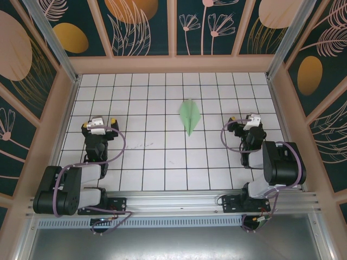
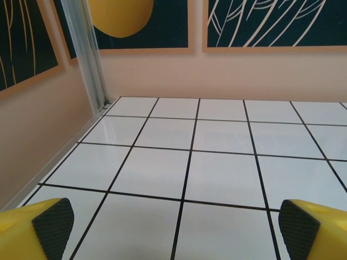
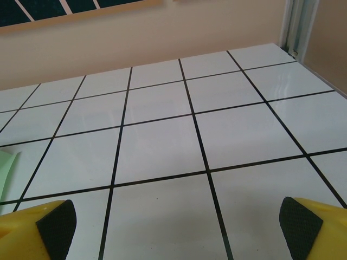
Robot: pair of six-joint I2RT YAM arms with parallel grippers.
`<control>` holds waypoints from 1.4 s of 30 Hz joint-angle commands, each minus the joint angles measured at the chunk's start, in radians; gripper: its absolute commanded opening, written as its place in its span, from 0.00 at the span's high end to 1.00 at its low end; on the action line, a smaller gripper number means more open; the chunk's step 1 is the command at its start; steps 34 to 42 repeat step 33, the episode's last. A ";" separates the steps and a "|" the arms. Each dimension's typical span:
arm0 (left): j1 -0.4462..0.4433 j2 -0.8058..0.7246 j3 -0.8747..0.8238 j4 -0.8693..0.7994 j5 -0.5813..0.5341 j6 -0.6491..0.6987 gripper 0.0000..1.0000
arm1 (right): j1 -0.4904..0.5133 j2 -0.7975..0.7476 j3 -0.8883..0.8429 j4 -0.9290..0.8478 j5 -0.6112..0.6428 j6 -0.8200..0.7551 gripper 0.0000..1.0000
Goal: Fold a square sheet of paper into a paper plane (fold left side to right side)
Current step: Reset both arms
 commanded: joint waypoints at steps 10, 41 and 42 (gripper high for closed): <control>0.007 0.223 -0.007 0.305 0.080 -0.010 0.01 | 0.009 0.001 0.009 0.057 -0.004 -0.019 0.01; 0.019 0.232 0.070 0.172 -0.026 -0.069 0.01 | 0.010 0.000 0.010 0.058 -0.003 -0.019 0.01; 0.019 0.232 0.070 0.172 -0.026 -0.069 0.01 | 0.010 0.000 0.010 0.058 -0.003 -0.019 0.01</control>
